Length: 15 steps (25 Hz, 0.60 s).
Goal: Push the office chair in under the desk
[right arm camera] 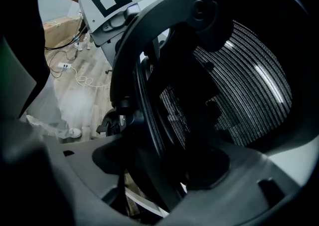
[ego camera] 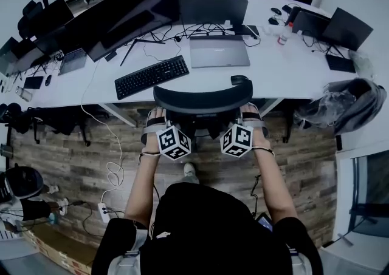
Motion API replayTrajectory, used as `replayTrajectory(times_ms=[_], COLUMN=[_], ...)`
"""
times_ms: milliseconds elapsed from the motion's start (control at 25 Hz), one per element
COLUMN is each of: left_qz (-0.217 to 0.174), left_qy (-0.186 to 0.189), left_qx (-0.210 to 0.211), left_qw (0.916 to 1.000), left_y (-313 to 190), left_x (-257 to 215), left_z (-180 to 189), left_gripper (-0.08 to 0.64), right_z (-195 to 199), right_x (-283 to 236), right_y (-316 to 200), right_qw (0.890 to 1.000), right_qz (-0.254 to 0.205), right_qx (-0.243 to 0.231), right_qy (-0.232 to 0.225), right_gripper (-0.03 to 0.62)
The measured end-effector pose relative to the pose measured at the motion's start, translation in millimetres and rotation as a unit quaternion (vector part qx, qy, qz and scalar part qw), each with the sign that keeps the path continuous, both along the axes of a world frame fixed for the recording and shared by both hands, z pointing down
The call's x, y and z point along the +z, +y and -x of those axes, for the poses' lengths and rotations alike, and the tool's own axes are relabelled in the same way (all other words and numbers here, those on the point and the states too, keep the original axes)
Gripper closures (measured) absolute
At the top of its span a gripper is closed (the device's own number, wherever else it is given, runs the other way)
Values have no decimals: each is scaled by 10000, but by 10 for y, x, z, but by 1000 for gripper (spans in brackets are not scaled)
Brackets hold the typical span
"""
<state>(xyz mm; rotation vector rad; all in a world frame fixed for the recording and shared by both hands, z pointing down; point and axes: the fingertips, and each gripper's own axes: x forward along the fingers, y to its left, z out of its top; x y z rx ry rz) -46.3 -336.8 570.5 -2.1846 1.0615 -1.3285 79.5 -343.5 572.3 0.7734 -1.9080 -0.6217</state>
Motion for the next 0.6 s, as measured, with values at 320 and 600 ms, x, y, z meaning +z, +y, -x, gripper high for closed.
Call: replayTrajectory(times_ms=[320,600], left_qz=[0,-16], left_qy=[90,130], left_qx=[126,220], left_qw=[9999,9997], left_y=[-213,-388], left_x=[-5,-4], left_z=[1,25], left_gripper=[201,201], right_z=[2,27], right_x=[17,22], right_y=[-229,-410], right_qw=[9998,9997], right_qz=[-52,-100], right_qx=[118,166], right_qy=[116,120], right_gripper=[288,284])
